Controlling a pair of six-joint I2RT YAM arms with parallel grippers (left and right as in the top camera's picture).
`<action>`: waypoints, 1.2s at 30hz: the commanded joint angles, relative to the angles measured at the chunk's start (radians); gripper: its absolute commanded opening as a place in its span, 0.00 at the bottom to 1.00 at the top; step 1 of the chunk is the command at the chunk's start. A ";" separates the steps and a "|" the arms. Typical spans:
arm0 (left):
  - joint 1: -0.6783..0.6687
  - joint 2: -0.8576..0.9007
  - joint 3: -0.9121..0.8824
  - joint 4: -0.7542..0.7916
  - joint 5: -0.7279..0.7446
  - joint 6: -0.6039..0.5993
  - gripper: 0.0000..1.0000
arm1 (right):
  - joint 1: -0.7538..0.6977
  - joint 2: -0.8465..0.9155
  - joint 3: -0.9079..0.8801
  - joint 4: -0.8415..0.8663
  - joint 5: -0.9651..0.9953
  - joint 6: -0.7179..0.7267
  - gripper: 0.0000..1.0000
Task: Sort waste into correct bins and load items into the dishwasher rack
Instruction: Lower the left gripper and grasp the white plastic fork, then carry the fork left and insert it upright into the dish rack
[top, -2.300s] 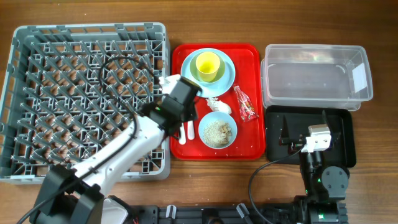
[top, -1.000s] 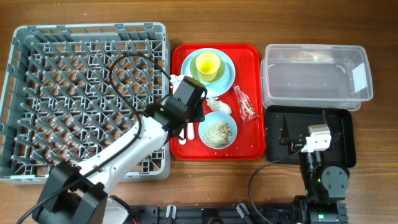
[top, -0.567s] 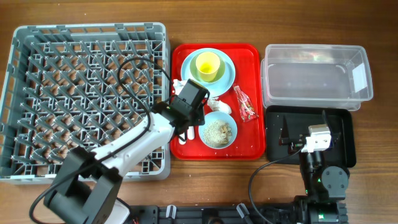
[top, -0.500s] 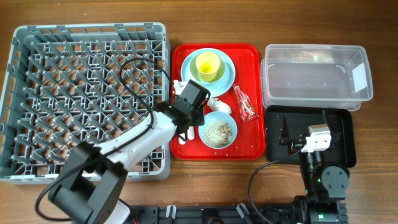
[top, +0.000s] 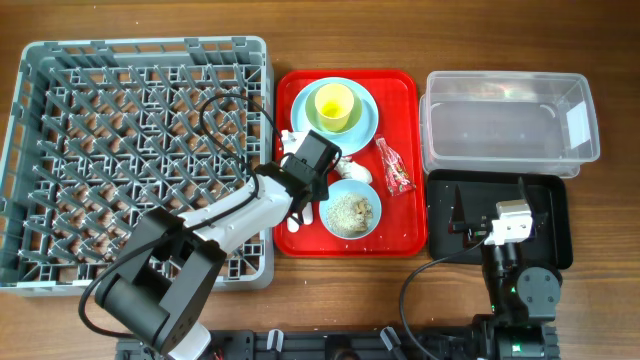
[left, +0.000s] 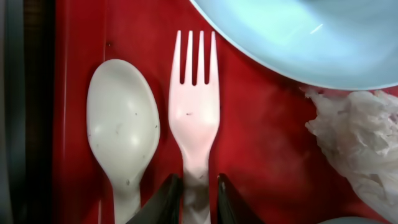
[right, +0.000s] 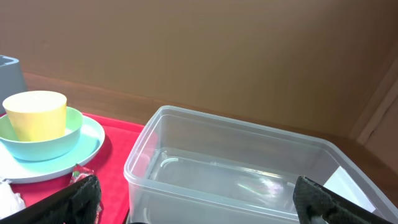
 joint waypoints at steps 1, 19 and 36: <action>-0.006 0.042 -0.012 0.006 -0.021 0.005 0.17 | 0.004 -0.005 -0.001 0.002 0.013 -0.003 1.00; -0.010 -0.296 0.069 -0.113 -0.157 0.027 0.04 | 0.004 -0.004 -0.001 0.002 0.013 -0.003 1.00; 0.254 -0.262 0.069 -0.235 -0.115 0.269 0.04 | 0.004 -0.004 -0.001 0.002 0.013 -0.003 1.00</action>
